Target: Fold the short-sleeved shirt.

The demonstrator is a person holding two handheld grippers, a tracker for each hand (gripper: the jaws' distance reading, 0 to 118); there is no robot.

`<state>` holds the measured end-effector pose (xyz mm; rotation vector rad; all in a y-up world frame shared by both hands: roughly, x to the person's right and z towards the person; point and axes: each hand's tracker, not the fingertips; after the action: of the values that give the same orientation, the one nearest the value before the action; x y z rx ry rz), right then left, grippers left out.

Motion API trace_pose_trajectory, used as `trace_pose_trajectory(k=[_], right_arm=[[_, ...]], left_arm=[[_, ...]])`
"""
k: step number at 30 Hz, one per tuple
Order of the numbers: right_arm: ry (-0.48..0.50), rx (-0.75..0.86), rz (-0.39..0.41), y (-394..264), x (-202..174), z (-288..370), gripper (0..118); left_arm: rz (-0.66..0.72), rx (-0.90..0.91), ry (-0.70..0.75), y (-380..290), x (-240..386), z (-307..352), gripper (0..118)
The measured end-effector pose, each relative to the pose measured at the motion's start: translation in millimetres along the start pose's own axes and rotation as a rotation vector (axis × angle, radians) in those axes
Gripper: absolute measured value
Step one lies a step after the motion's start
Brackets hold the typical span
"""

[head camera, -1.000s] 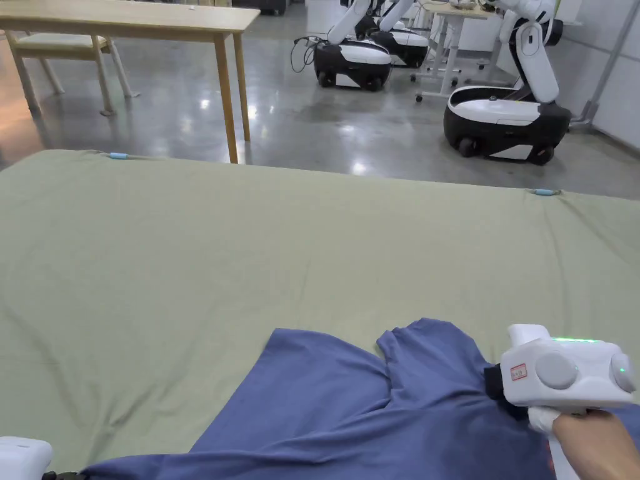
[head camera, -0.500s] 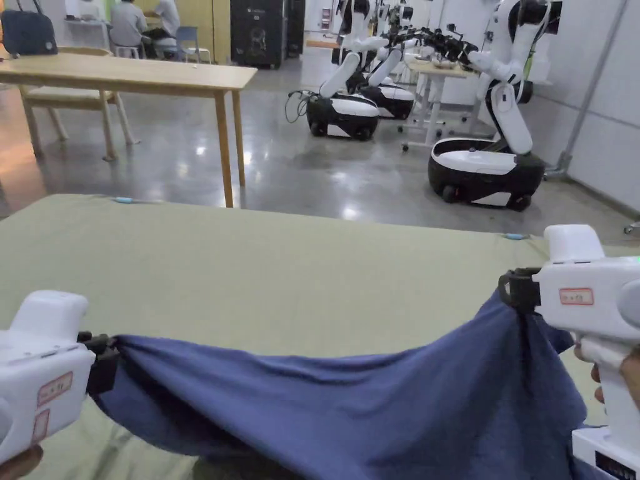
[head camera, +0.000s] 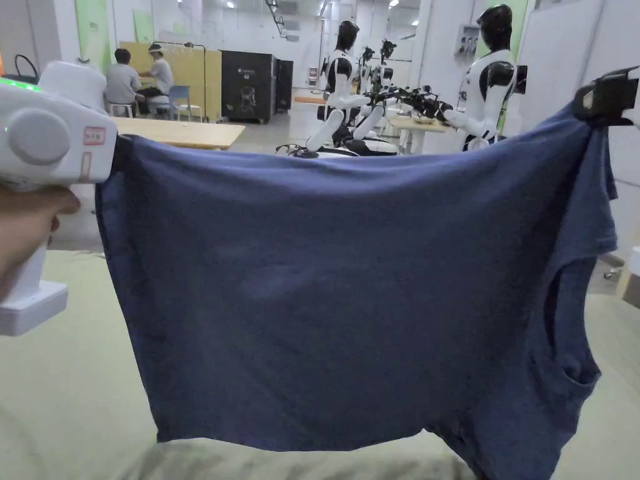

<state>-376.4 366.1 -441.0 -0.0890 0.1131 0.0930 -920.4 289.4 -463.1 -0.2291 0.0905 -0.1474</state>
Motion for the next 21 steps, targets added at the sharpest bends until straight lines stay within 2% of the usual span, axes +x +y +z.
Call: trace_pose_trajectory(k=[5, 9, 16, 21], right_arm=[[0.001, 0.065, -0.066, 35.2, 7.3, -11.0, 4], [-0.005, 0.061, -0.063, 24.0, 0.6, -29.1, 4], [-0.020, -0.058, -0.067, -73.3, -12.0, -70.7, 4], [-0.023, -0.065, -0.085, -116.0, -10.3, -66.1, 4]], left_arm=[[-0.041, 0.070, 0.073, 53.5, 0.2, -5.2, 6], [-0.044, 0.093, 0.100, 60.6, 1.7, -8.7, 6], [0.003, -0.018, 0.106, -38.6, 20.0, -43.3, 6], [0.071, -0.085, 0.089, -89.8, 28.5, -43.9, 6]])
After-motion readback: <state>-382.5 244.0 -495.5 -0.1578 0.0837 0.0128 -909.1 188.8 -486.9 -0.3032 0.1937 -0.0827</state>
